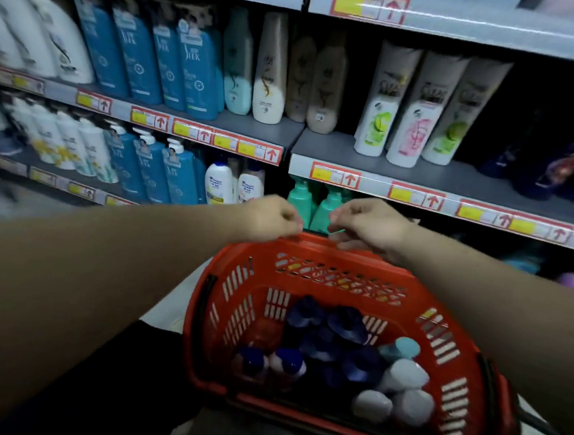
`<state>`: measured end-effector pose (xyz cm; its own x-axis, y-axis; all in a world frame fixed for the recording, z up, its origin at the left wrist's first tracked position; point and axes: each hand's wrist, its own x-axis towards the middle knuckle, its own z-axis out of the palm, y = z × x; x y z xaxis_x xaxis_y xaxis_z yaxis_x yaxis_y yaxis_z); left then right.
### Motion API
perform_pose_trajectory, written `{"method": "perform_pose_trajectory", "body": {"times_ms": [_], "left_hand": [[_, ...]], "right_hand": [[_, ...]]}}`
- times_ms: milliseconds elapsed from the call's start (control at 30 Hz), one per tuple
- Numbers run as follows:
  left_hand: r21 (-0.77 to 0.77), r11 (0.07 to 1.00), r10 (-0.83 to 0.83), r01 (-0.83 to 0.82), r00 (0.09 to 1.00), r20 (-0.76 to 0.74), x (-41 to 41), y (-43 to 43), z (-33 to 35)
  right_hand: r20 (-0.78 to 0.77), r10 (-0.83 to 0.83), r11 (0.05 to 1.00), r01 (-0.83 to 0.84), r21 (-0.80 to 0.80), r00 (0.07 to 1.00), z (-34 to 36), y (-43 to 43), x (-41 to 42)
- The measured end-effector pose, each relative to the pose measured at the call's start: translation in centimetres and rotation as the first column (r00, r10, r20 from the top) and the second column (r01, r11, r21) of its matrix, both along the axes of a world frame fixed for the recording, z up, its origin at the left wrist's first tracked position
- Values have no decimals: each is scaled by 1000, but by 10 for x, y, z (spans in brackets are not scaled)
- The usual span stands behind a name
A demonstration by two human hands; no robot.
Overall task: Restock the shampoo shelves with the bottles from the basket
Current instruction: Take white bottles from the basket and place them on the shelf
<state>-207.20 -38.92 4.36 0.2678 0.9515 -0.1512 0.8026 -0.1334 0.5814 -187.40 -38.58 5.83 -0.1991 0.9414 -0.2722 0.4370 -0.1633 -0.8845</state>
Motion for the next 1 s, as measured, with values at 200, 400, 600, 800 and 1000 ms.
{"method": "perform_pose_trajectory", "body": {"times_ms": [200,400,600,800,1000], "left_hand": [[-314,898,-410,309,848,-337,18,-52,-49],[-471,806,-565,358,704,-430,7,-69,-104],[-493,806,-550,327,721,-421,3,-66,-131],[-542,791,-538,286,747,-391,3,-61,-138],[-473,820,-547,322,682,-485,1,-56,-126]], "right_hand": [[58,62,993,-56,-101,996,-62,-44,8],[203,248,963,-219,-156,947,-113,-73,-7],[300,357,934,-329,-141,885,-141,-78,-15],[191,273,955,-242,-169,943,-150,-69,-17],[236,294,953,-265,-149,926,-153,-72,-16]]}}
